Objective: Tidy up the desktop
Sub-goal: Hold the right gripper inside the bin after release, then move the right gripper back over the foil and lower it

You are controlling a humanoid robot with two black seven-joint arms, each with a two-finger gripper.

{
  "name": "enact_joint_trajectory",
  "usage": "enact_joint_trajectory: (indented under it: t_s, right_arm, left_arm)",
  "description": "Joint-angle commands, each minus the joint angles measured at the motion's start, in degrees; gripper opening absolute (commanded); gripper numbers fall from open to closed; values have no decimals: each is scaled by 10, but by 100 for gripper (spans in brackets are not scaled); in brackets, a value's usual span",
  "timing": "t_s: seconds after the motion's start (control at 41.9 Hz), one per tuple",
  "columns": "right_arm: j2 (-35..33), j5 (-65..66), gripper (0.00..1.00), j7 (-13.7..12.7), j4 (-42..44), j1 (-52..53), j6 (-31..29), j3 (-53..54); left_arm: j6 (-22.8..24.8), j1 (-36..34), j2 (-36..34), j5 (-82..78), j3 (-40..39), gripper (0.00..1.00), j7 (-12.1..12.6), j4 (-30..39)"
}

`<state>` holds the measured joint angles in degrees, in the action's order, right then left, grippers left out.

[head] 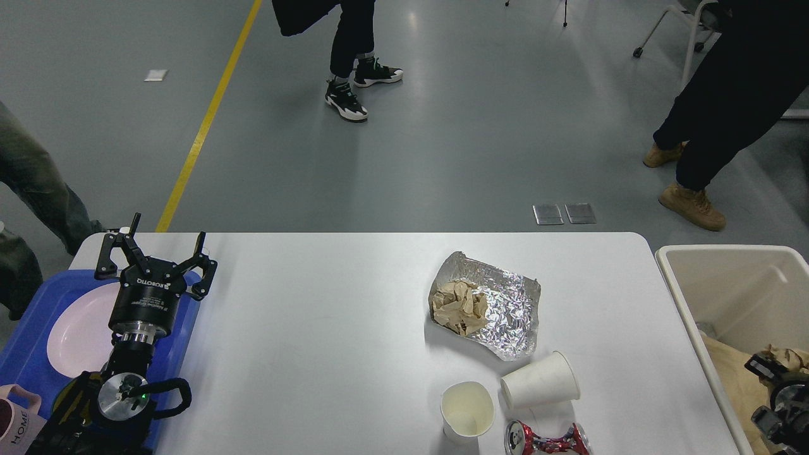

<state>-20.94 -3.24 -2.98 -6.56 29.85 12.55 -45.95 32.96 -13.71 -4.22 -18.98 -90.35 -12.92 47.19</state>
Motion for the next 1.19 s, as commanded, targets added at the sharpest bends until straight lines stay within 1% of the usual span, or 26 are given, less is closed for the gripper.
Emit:
enact_joint_trajectory:
  t_s: [0.0,0.167,0.405,0.429,0.477,0.501,0.525,0.596,0.644,0.691,0.763,0.787,0.882,0.906,1.001,1.049,1.097,1.168]
  right_arm:
    - [1,1,100,2,-2,-1,-1,-1]
    - [1,1,100,3,-4,-1,-11,-2]
    - [-9,2,100,3,-59,25,-12,-4]
    - [-12,2,100,3,-70,36,-14,-4]
    - [-39,2,100,4,-125,78,-33,-5]
    - [-69,7,100,3,-167,112,-51,-8]
    - [-84,9,100,3,-188,129,-61,-10]
    - [-114,11,100,3,-242,181,-83,-20]
    - [-122,12,100,1,-268,214,-99,-39]
    - [-124,16,100,-1,-303,292,-145,-103]
    - [-120,15,100,-1,-328,355,-187,-150]
    - [-118,15,100,-1,-347,398,-217,-171]
    - [-111,16,100,-1,-385,483,-277,-199]
    - [-103,16,100,-2,-397,519,-311,-213]
    - [-70,14,100,-2,-403,578,-390,-239]
    - [-38,14,100,-2,-406,633,-482,-257]
    - [-23,13,100,-2,-412,661,-527,-259]
    - [0,12,100,-3,-428,703,-579,-261]
  left_arm:
    - [0,0,0,0,0,97,0,0]
    - [0,0,0,0,0,97,0,0]
    - [0,0,0,0,0,97,0,0]
    - [0,-1,0,0,0,97,0,0]
    - [0,0,0,0,0,97,0,0]
    - [0,0,0,0,0,97,0,0]
    - [0,0,0,0,0,97,0,0]
    - [0,-1,0,0,0,97,0,0]
    - [0,0,0,0,0,97,0,0]
    - [0,0,0,0,0,97,0,0]
    - [0,0,0,0,0,97,0,0]
    - [0,-1,0,0,0,97,0,0]
    - [0,-1,0,0,0,97,0,0]
    - [0,0,0,0,0,97,0,0]
    - [0,-1,0,0,0,97,0,0]
    - [0,-1,0,0,0,97,0,0]
    - [0,-1,0,0,0,97,0,0]
    - [0,-1,0,0,0,97,0,0]
